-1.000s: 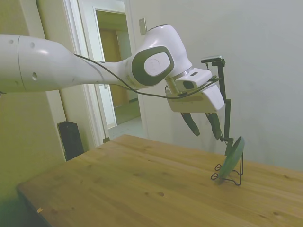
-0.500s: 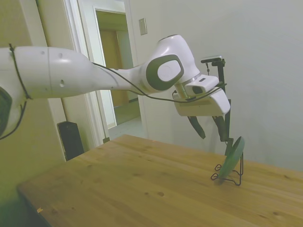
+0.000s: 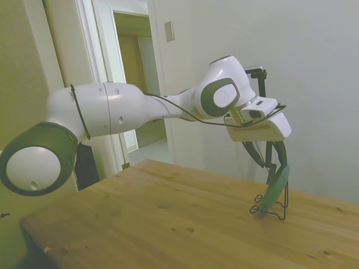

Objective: Unload the plate

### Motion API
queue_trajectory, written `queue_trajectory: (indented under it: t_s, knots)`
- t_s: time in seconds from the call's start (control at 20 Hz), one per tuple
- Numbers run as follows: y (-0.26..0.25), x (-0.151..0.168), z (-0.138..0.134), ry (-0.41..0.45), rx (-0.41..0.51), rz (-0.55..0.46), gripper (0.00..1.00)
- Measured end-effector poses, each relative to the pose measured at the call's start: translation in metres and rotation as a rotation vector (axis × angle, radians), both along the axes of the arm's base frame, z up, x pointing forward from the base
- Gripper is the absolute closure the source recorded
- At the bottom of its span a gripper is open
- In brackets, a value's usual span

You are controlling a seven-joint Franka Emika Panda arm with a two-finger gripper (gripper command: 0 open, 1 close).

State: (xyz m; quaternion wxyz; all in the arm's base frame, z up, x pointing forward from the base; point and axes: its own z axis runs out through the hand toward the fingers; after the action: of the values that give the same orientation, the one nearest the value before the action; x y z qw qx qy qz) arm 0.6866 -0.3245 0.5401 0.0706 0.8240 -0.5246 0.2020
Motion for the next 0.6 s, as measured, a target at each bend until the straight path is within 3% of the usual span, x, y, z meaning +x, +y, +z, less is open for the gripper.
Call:
queue_trajectory:
  t_s: [0.5, 0.55, 0.6]
  knots:
    - [-0.035, 0.016, -0.033, 0.004, -0.033, -0.031, 0.0]
    - [-0.035, 0.017, -0.036, 0.004, -0.034, -0.031, 1.0]
    - [-0.036, 0.019, -0.037, 0.005, -0.036, -0.031, 1.0]
